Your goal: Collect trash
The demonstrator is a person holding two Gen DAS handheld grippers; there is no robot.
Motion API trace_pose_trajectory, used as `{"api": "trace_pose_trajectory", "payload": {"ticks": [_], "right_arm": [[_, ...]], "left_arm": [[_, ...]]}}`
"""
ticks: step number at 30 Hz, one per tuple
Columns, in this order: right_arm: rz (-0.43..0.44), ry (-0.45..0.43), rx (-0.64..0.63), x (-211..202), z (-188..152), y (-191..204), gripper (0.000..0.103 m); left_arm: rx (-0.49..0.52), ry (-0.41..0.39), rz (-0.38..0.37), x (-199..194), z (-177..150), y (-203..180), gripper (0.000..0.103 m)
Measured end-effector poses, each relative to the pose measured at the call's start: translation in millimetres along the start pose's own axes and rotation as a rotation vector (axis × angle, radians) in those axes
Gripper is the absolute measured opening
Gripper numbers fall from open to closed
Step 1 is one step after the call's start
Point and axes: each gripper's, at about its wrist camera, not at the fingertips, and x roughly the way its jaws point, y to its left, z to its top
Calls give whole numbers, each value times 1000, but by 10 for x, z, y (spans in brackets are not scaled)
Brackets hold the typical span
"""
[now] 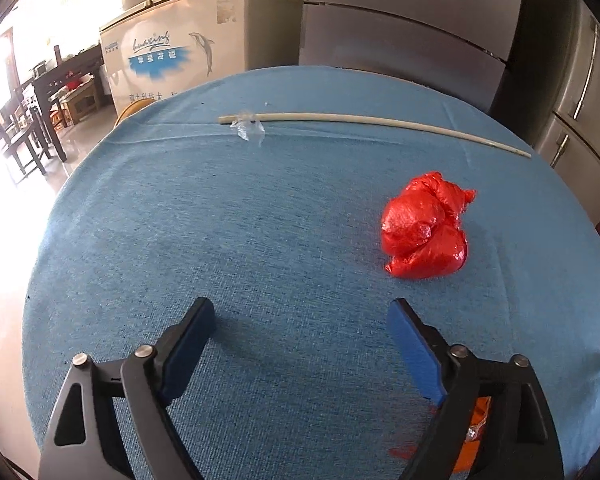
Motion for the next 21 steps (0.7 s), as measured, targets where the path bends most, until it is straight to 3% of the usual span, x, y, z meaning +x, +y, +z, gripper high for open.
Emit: {"api": "trace_pose_trajectory", "payload": {"ticks": [4, 21], "right_arm": [[17, -5, 13, -12, -1, -29, 80], [52, -1, 6, 24, 42, -46, 87]], "left_arm": [[27, 14, -27, 46, 5, -53, 100], [82, 36, 18, 110, 2, -171, 103]]}}
